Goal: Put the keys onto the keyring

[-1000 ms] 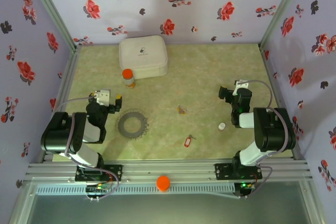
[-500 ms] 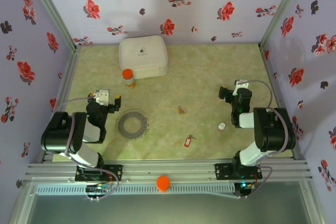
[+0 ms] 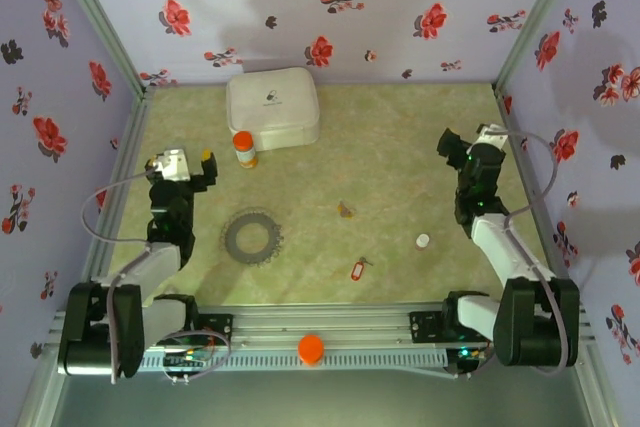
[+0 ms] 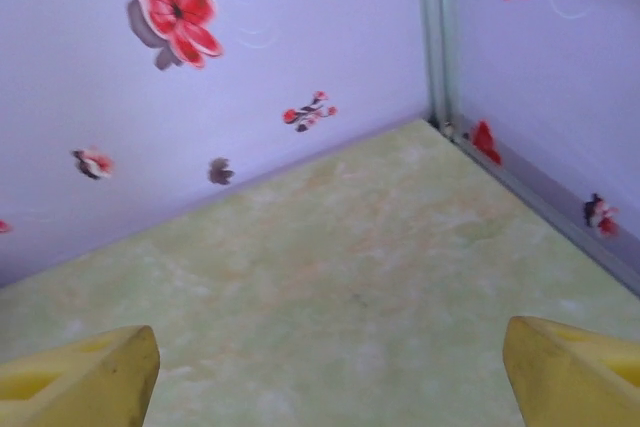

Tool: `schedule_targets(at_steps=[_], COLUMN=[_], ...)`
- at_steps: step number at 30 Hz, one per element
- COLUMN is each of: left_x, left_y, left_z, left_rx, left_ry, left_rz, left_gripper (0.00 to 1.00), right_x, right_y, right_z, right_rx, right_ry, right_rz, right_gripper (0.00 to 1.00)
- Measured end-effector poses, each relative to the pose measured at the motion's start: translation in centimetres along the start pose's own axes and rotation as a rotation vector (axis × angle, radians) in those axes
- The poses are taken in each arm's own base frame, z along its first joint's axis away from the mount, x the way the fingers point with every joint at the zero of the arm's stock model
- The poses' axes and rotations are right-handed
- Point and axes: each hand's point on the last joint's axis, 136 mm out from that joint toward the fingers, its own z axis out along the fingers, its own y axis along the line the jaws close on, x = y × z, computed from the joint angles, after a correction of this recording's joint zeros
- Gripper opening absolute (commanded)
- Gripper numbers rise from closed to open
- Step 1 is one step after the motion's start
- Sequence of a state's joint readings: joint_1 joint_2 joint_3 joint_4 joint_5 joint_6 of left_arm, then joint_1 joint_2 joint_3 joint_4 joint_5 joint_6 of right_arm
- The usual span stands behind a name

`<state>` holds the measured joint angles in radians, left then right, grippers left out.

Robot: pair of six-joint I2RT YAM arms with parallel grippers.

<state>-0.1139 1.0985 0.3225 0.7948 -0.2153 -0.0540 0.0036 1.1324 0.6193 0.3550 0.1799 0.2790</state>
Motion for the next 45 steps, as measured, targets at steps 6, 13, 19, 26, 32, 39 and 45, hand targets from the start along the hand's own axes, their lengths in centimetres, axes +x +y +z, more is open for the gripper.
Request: schedule_targets(at_steps=[6, 13, 19, 26, 32, 39, 45], left_x=[2.3, 5.7, 6.3, 10.5, 14.1, 16.0, 17.9], left_y=[-2.4, -4.9, -5.4, -3.3, -2.9, -3.7, -6.1], left_z=[-1.2, -1.5, -0.5, -1.3, -4.0, -5.8, -7.0], left_rx=[0.049, 0.09, 0.068, -0.026, -0.07, -0.048, 0.017], left_ry=[0.176, 0.416, 0.539, 0.735, 0.847, 0.928, 1.013], left_rz=[-0.079, -0.163, -0.208, -0.261, -0.319, -0.337, -0.315], left_gripper=[1.0, 1.0, 1.0, 1.0, 1.0, 1.0, 0.98], right_x=[3.5, 10.1, 16.4, 20.1, 21.2, 21.4, 21.2], right_y=[6.2, 16.4, 22.7, 24.6, 24.5, 24.3, 24.7], right_z=[-1.2, -3.6, -6.0, -7.8, -6.8, -6.3, -5.8], right_rx=[-0.165, -0.433, -0.574, -0.6, -0.536, -0.499, -0.492], right_ry=[0.205, 0.463, 0.649, 0.74, 0.751, 0.752, 0.74], right_rz=[-0.017, -0.141, -0.243, -0.245, -0.187, -0.154, -0.138], right_gripper=[0.85, 0.83, 0.81, 0.81, 0.81, 0.81, 0.81])
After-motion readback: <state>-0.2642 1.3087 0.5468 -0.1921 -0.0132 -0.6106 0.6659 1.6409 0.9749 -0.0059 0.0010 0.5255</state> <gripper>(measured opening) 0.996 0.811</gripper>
